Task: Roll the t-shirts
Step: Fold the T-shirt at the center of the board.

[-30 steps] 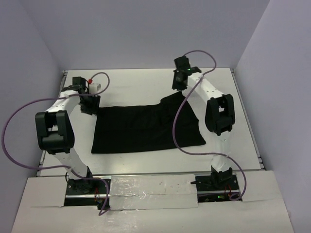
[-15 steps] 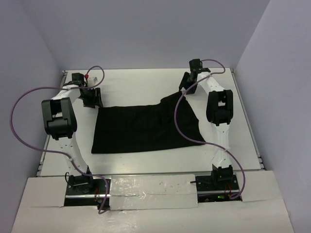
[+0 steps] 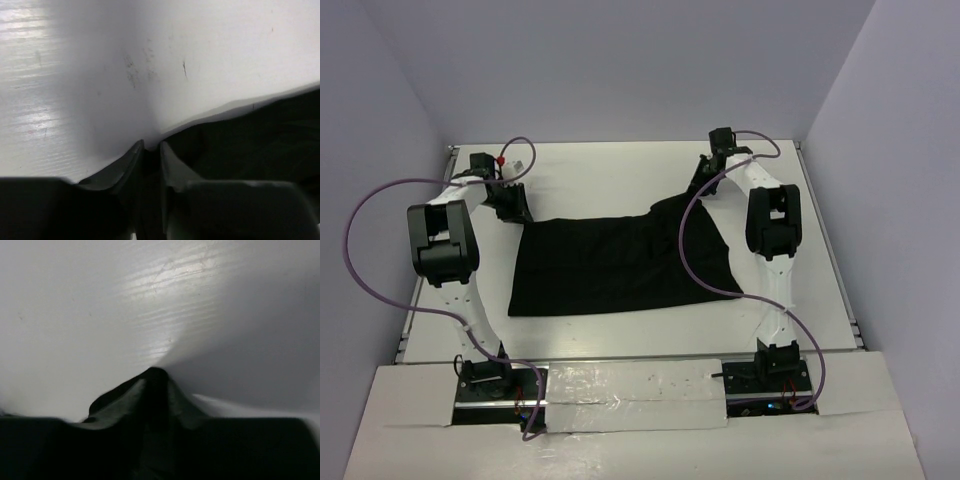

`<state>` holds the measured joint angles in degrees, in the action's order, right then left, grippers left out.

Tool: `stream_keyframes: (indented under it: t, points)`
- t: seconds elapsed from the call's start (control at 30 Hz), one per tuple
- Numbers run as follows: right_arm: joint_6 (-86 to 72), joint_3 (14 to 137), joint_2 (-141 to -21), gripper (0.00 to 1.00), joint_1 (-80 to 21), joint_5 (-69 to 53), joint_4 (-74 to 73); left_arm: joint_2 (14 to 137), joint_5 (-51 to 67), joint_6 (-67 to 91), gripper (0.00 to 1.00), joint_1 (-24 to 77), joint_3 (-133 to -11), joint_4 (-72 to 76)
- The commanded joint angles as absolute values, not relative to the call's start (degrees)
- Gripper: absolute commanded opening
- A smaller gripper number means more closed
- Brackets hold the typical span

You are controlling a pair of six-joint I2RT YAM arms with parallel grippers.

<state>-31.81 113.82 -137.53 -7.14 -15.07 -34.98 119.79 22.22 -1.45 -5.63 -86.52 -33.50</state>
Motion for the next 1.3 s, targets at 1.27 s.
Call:
stream_keyframes:
  t: [1.27]
  points:
    - [-33.7,38.6,-72.3,0.00,-12.1,-7.0,-28.5,92.3,20.6,-31.3,0.00,-6.9,-62.2,-53.6]
